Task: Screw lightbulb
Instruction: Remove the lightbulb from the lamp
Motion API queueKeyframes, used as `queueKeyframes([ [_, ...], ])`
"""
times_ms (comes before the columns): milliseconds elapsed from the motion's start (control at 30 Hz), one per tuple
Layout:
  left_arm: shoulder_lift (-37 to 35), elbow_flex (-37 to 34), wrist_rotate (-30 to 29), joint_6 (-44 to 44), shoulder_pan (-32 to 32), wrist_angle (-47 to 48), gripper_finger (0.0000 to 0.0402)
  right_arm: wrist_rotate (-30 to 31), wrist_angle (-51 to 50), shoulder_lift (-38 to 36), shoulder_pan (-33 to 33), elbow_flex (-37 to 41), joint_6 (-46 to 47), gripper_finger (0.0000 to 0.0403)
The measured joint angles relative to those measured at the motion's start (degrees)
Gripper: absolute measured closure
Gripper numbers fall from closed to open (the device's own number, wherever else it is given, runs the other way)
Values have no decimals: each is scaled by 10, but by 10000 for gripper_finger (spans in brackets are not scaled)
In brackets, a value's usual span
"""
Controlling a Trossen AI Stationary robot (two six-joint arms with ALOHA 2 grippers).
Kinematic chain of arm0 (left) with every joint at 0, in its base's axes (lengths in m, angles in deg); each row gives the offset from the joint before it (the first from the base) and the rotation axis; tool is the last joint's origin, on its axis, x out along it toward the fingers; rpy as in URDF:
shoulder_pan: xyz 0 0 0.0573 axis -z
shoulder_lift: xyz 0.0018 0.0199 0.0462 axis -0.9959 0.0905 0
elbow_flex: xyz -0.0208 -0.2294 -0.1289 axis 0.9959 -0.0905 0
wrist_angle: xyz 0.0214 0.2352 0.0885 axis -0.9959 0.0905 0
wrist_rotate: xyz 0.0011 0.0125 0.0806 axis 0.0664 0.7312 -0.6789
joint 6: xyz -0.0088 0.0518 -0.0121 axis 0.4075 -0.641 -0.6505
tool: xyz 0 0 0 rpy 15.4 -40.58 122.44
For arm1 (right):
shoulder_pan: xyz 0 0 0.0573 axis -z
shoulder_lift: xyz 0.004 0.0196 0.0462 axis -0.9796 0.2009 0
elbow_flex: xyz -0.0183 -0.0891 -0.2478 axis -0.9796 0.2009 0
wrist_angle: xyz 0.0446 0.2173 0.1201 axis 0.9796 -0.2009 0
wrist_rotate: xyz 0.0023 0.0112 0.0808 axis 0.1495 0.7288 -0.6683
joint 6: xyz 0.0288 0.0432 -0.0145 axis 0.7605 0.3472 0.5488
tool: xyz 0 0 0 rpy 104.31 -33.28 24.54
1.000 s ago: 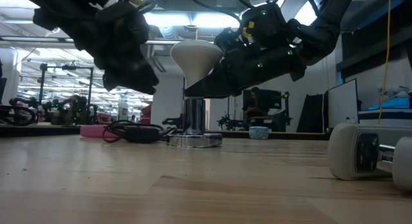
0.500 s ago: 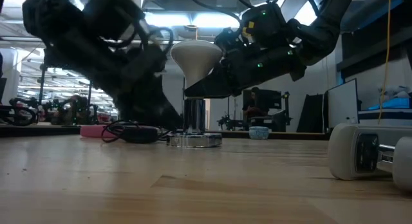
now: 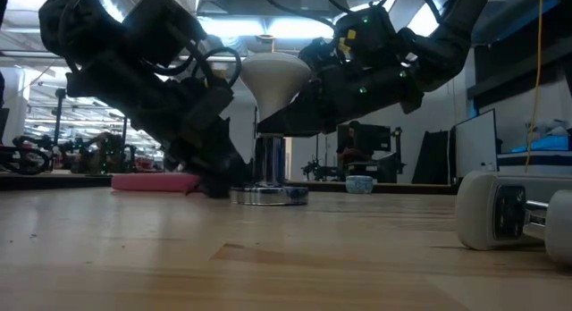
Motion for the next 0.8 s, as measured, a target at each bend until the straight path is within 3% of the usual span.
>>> queueKeyframes([
  [300, 1, -1, -40, -44, -14, 17, 259, -38, -2, 0, 0, 0, -1, 244],
  [567, 1, -2, -41, -93, -58, 6, 259, -30, -2, 0, 0, 0, -1, 244],
  [800, -67, -3, -46, -150, -65, 32, 259, -28, -1, 0, -1, 0, 1, 244],
])
